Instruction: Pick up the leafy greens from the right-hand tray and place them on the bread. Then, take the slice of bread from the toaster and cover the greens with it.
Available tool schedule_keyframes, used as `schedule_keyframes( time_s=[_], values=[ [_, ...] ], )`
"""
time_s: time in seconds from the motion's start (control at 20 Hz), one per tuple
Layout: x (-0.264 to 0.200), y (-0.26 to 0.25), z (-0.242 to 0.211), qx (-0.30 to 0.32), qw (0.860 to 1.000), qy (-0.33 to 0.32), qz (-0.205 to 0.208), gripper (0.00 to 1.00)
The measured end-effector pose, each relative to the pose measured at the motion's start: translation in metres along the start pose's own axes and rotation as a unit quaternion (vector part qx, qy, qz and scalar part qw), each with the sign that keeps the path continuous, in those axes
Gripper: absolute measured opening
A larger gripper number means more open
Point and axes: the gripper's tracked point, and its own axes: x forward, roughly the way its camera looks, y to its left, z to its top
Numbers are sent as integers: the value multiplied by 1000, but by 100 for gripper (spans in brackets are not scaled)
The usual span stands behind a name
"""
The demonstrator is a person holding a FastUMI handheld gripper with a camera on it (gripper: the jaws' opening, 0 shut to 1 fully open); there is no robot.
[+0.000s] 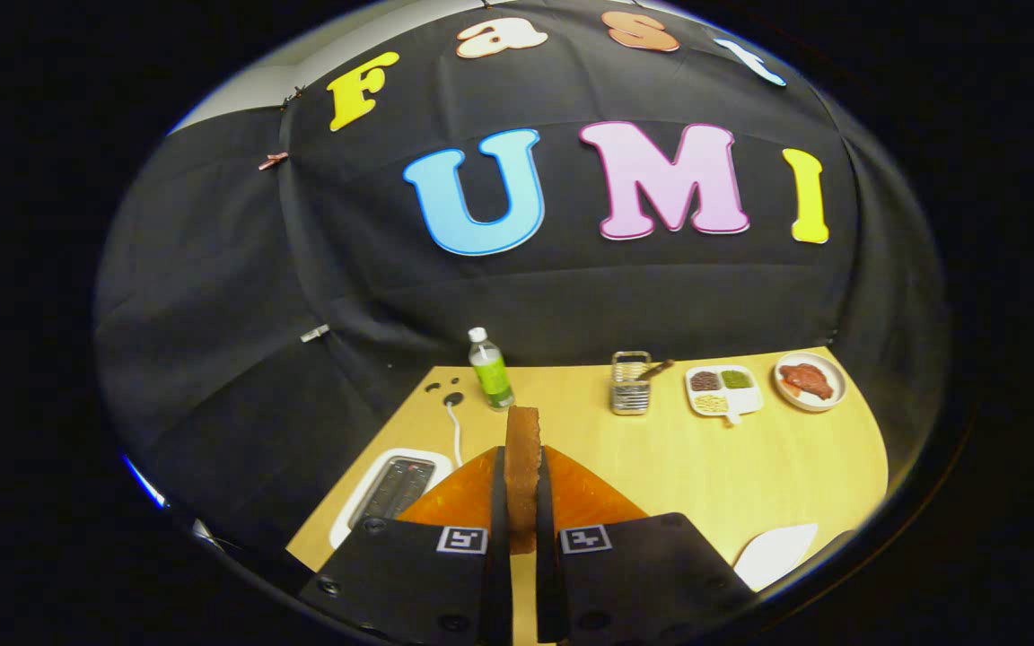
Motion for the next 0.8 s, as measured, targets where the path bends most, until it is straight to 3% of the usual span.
schedule_keyframes(
  time_s=[0.3, 0.5, 0.8],
  values=[
    [1, -65, -73, 43, 997, 51, -42, 15],
    [15, -66, -119, 92, 992, 84, -25, 15],
    [41, -56, -151, 134, 985, 104, 19, 15]
  ],
)
